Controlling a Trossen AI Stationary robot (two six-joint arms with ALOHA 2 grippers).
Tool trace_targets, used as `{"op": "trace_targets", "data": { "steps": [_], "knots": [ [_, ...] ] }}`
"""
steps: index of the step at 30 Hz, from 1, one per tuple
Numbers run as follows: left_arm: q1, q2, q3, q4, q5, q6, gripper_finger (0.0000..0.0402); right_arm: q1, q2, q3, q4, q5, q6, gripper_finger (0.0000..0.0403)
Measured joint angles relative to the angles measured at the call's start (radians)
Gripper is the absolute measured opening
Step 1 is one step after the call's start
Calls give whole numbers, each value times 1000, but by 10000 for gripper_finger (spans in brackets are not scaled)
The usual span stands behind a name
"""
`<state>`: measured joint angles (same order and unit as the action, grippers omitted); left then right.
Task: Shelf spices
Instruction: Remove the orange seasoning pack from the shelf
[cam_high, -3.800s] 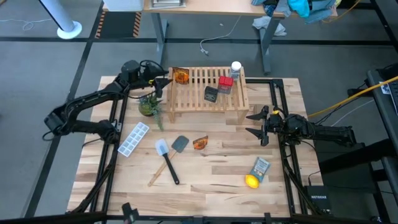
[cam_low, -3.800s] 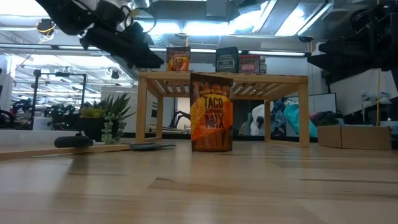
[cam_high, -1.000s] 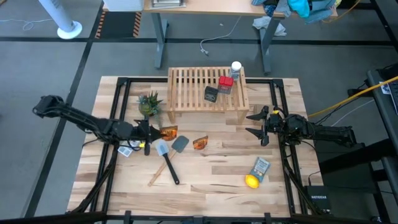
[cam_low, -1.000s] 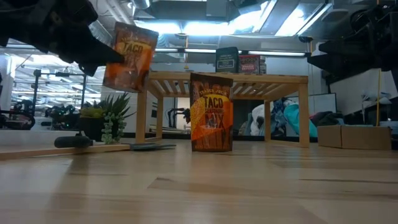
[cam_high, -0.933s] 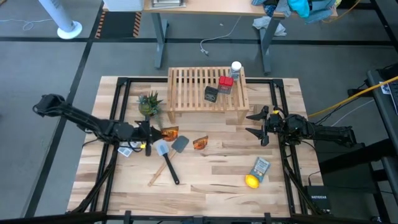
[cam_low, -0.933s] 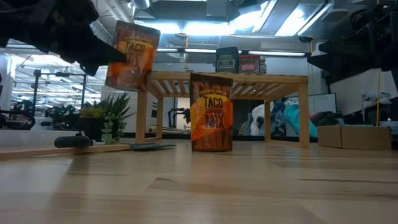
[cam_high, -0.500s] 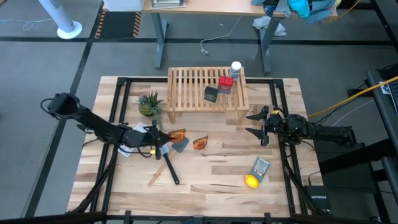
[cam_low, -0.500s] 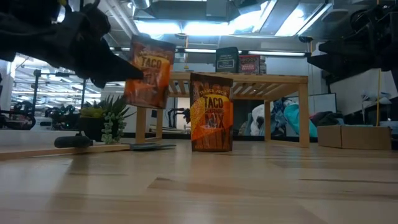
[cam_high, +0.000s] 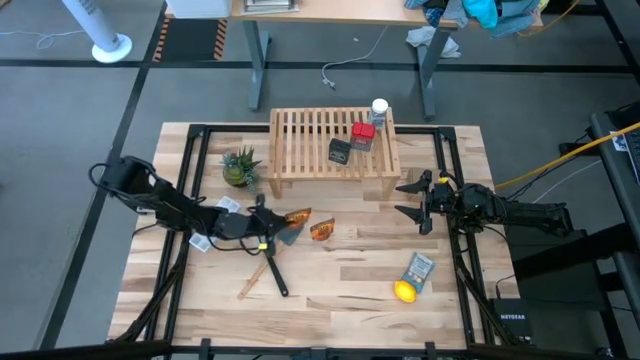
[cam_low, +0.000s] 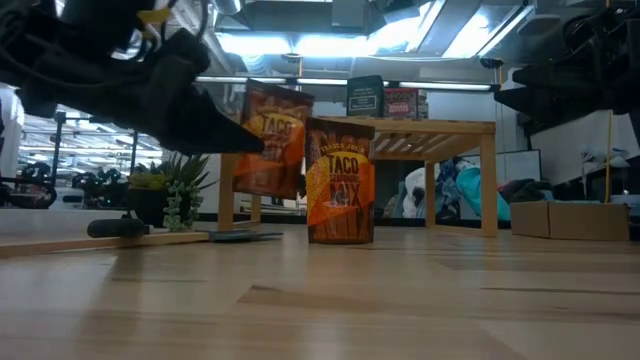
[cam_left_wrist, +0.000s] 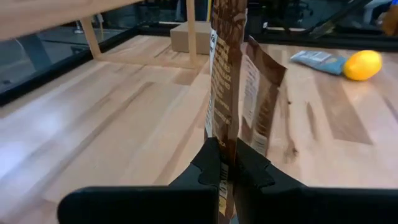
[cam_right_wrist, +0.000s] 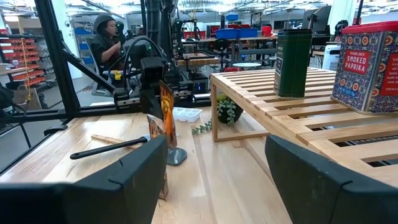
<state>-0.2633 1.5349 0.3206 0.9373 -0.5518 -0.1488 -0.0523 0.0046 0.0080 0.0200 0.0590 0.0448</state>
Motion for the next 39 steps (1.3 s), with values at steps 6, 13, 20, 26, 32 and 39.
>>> {"op": "trace_targets", "data": {
  "steps": [6, 13, 20, 26, 32, 39],
  "knots": [
    [49, 42, 25, -1, 0, -3, 4, 0, 0, 0, 0, 0, -1, 277],
    [77, 104, 63, -1, 37, -6, 4, 0, 0, 0, 0, 0, -15, 277],
    [84, 175, 120, -1, 47, 25, 4, 0, 0, 0, 0, 0, -19, 277],
    [105, 213, 151, -1, 48, 29, 4, 0, 0, 0, 2, 0, -23, 277],
    [136, 237, 153, 0, 81, -17, 10, 0, 0, 0, 3, 0, -24, 277],
    [145, 250, 154, 3, 98, -37, 16, 0, 0, 0, 4, 0, -24, 277]
  ]
}}
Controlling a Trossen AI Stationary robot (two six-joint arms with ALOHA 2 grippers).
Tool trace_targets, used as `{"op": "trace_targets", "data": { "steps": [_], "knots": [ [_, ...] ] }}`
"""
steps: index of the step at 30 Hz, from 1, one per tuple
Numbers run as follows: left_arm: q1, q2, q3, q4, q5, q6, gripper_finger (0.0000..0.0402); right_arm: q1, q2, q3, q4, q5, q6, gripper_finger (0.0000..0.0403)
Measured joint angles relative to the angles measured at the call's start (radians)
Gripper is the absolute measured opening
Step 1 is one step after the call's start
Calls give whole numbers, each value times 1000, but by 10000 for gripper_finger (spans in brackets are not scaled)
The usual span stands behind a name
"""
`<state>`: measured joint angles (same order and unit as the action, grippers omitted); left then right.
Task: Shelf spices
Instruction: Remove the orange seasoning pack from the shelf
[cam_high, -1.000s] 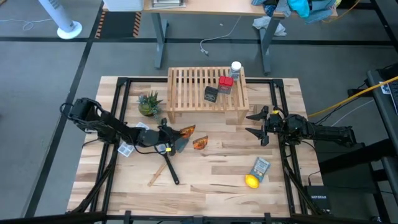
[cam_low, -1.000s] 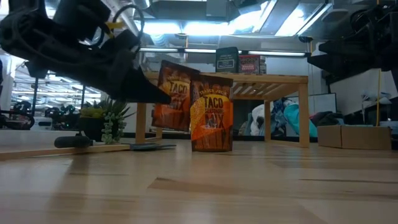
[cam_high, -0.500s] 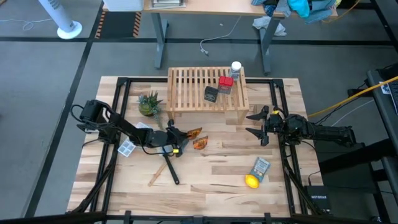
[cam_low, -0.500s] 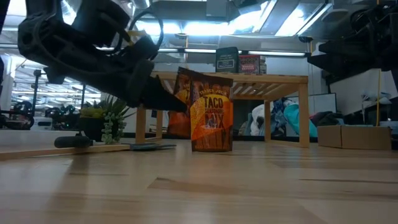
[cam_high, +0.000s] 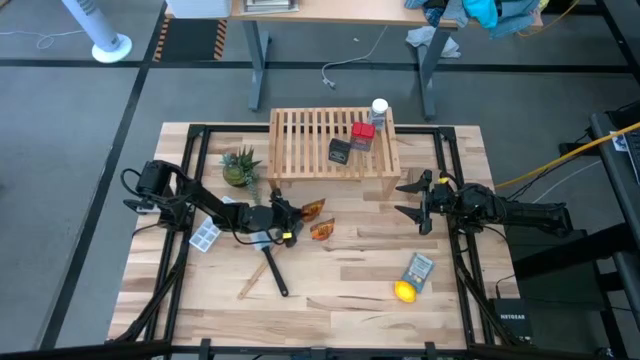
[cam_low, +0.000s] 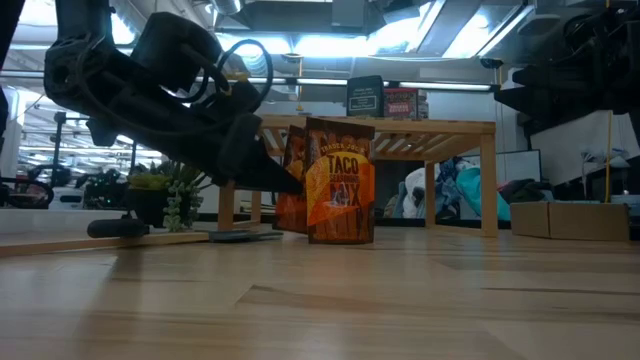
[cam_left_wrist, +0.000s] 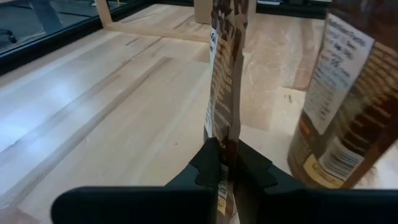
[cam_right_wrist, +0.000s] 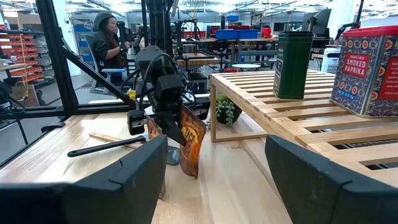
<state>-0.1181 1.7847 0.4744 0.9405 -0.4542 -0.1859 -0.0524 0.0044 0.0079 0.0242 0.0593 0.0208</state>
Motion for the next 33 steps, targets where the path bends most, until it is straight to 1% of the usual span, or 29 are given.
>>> {"op": "trace_targets", "data": {
  "steps": [3, 6, 10, 16, 21, 25, 33],
  "knots": [
    [0, 0, 0, -2, 25, -35, 17, 0, 0, 0, 0, 0, 0, 277],
    [0, 0, 0, -19, 53, -50, 30, 0, 0, 0, 0, 0, 0, 277],
    [0, 0, 0, -37, 110, -50, 63, 0, 0, 0, 0, 0, 0, 277],
    [0, 1, -2, -48, 114, -43, 115, 0, 0, 0, 0, 0, 0, 277],
    [4, 1, -2, -43, 113, -38, 145, 0, 0, 0, 1, 0, 0, 277],
    [19, 1, -2, -42, 111, -45, 154, 0, 0, 0, 1, 0, 0, 277],
    [36, 1, -2, -40, 111, -54, 155, 0, 0, 0, 1, 0, 0, 277]
  ]
}}
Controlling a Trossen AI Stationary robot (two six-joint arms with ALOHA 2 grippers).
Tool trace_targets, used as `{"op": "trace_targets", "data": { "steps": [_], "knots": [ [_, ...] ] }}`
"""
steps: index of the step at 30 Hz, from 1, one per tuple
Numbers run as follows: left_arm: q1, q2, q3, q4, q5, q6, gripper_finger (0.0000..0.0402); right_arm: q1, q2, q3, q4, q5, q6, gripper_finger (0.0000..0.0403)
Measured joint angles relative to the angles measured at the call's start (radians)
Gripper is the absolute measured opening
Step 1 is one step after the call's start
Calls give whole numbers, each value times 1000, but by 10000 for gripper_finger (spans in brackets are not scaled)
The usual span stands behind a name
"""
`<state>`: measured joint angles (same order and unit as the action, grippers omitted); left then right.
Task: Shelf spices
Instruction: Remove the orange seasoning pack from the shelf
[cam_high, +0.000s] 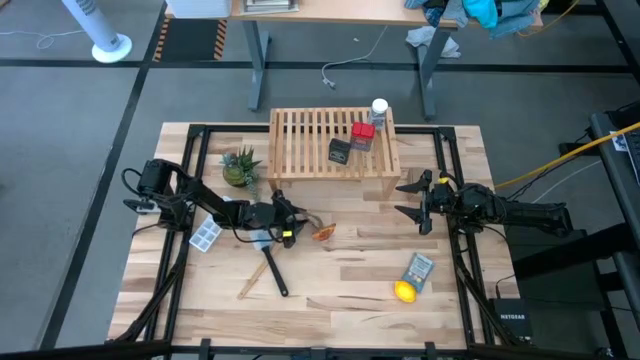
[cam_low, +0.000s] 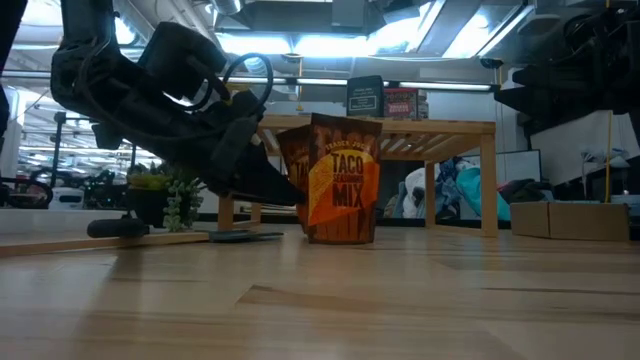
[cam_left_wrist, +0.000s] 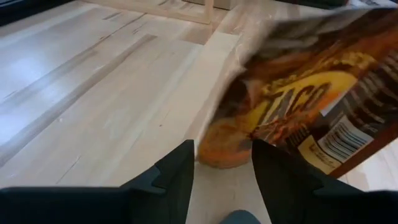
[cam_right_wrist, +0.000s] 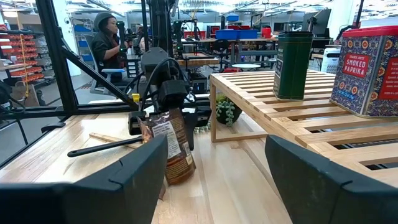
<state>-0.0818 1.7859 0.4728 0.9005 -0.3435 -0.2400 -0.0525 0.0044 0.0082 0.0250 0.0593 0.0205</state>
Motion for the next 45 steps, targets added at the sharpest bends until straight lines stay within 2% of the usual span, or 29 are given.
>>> {"op": "trace_targets", "data": {
  "steps": [14, 39, 45],
  "knots": [
    [0, 0, 0, 9, 0, 7, 98, 0, 0, 0, 0, 0, 0, 277],
    [3, -1, 0, 40, -20, 66, 87, 0, 0, 0, -1, 0, 0, 277],
    [17, -1, 0, 98, -22, 65, 87, 0, 0, 0, -1, 0, 0, 277]
  ]
}}
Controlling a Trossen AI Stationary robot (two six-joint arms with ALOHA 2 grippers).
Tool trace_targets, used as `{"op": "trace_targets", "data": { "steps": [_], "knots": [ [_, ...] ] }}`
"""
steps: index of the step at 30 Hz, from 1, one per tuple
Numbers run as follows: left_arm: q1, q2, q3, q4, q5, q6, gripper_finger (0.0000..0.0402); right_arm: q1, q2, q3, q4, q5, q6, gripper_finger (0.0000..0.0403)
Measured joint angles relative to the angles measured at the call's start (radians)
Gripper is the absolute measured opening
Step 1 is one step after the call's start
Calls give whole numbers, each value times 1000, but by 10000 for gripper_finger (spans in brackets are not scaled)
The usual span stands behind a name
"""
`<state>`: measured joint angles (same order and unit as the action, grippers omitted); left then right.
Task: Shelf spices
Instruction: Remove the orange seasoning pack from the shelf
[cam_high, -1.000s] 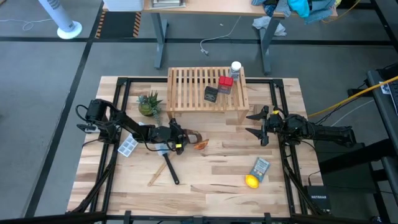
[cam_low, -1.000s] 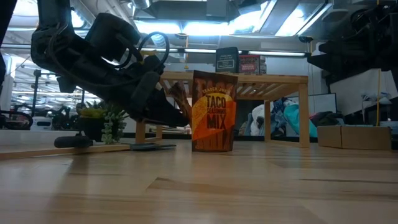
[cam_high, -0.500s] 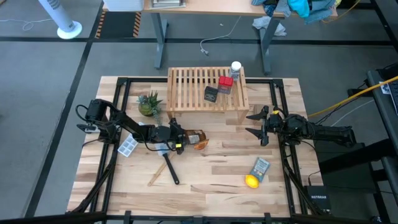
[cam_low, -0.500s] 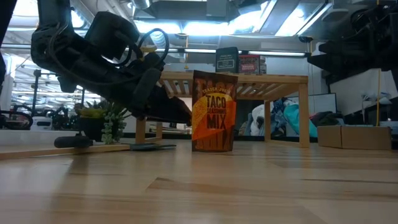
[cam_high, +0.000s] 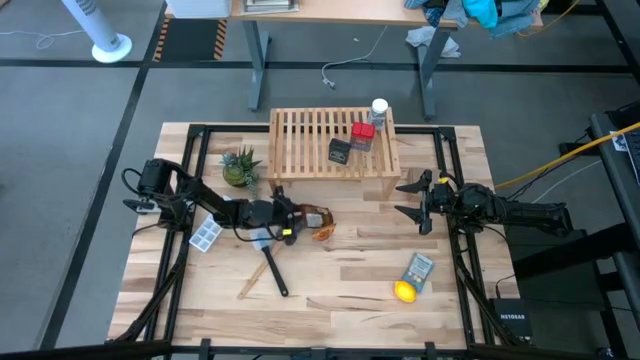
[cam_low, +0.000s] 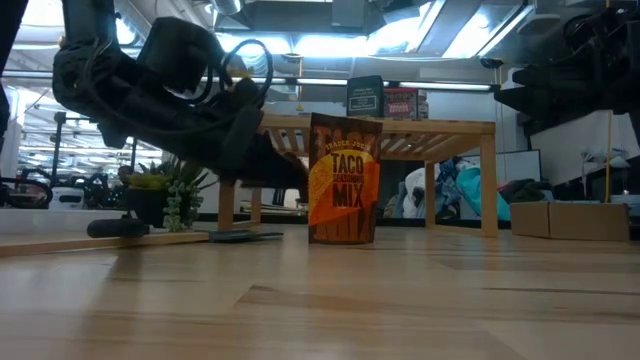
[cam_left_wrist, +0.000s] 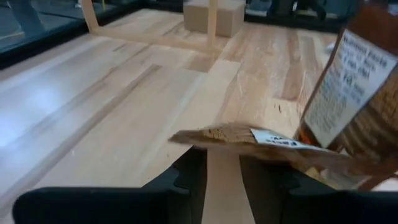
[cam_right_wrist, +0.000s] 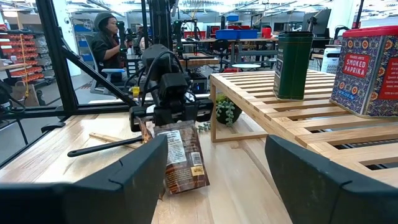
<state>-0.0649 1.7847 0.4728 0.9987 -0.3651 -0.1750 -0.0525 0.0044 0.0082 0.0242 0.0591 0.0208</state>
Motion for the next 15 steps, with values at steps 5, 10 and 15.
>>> {"op": "trace_targets", "data": {
  "steps": [5, 10, 15],
  "knots": [
    [3, 0, 0, 44, -4, 5, 87, 0, 0, 0, 0, 0, 1, 277],
    [3, 0, 0, 46, -5, 3, 88, 0, 0, 0, -4, -11, 51, 277],
    [3, 0, 0, 46, -5, 0, 88, 0, 8, 0, -4, -13, 86, 277]
  ]
}}
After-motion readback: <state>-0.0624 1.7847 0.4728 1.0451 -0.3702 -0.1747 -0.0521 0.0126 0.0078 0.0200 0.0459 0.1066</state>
